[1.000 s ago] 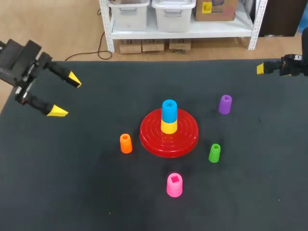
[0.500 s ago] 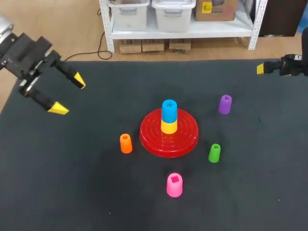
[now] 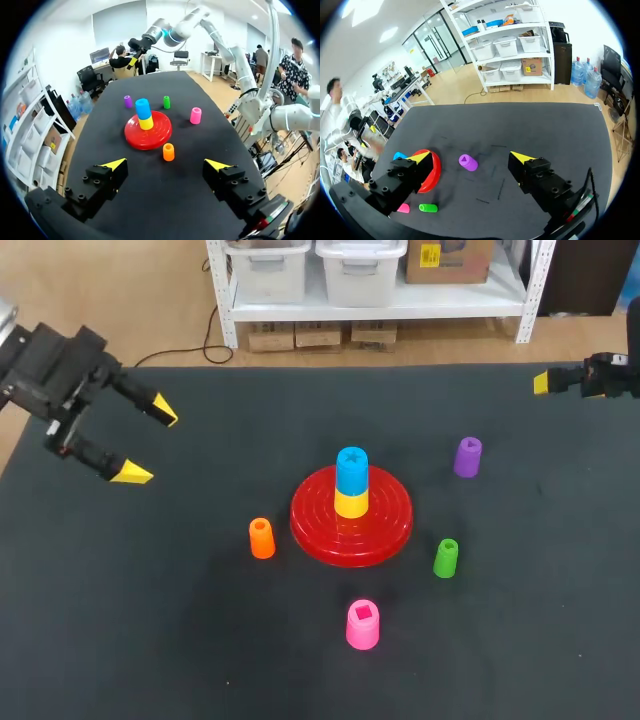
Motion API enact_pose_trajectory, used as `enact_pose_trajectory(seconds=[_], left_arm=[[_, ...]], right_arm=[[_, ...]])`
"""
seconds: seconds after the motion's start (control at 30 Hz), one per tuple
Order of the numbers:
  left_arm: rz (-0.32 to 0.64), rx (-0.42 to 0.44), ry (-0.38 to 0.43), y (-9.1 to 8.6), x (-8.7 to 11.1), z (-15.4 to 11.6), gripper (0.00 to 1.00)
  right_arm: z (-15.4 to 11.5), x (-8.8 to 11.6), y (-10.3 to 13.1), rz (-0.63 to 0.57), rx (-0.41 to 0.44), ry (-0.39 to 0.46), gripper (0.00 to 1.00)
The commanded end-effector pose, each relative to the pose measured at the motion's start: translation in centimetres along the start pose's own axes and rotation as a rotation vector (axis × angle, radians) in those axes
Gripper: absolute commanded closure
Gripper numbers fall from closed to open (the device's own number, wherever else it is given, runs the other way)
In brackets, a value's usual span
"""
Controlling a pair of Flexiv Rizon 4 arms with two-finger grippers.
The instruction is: Pick up and stack the cylinders on the red base in this order: pink,purple,orange,green
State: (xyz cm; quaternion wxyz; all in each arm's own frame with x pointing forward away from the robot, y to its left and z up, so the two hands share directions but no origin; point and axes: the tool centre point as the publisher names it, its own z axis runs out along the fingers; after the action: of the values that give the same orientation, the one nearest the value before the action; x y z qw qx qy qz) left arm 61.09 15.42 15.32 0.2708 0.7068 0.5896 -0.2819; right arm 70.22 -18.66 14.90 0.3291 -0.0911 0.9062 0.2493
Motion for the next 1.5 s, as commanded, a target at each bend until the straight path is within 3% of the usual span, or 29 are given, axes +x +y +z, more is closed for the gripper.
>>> enact_pose_trajectory(seconds=[0.03, 0.4, 0.73, 1.37, 1.4, 1.5], left_arm=[[-0.005, -0.111, -0.006, -0.1, 0.0, 0.3, 0.0], [0.009, -0.1, -0.016, 1.1, -0.6, 0.5, 0.0], [0.023, -0.058, -0.017, 1.3, -0.6, 0.5, 0.0], [0.023, -0.058, -0.017, 1.3, -0.6, 0.5, 0.0], [0.023, -0.058, -0.017, 1.3, -0.6, 0.5, 0.0], [0.023, -0.058, -0.017, 1.3, -0.6, 0.5, 0.0]], right_arm=[[-0.1, 0.0, 0.0, 0.0, 0.003, 0.0, 0.0], [-0.1, 0.0, 0.0, 0.0, 0.003, 0.0, 0.0], [-0.1, 0.0, 0.0, 0.0, 0.003, 0.0, 0.0], [-0.1, 0.0, 0.0, 0.0, 0.003, 0.0, 0.0], [-0.1, 0.0, 0.0, -0.013, 0.052, 0.014, 0.0], [-0.6, -0.1, 0.9, -0.049, 0.066, 0.029, 0.0]])
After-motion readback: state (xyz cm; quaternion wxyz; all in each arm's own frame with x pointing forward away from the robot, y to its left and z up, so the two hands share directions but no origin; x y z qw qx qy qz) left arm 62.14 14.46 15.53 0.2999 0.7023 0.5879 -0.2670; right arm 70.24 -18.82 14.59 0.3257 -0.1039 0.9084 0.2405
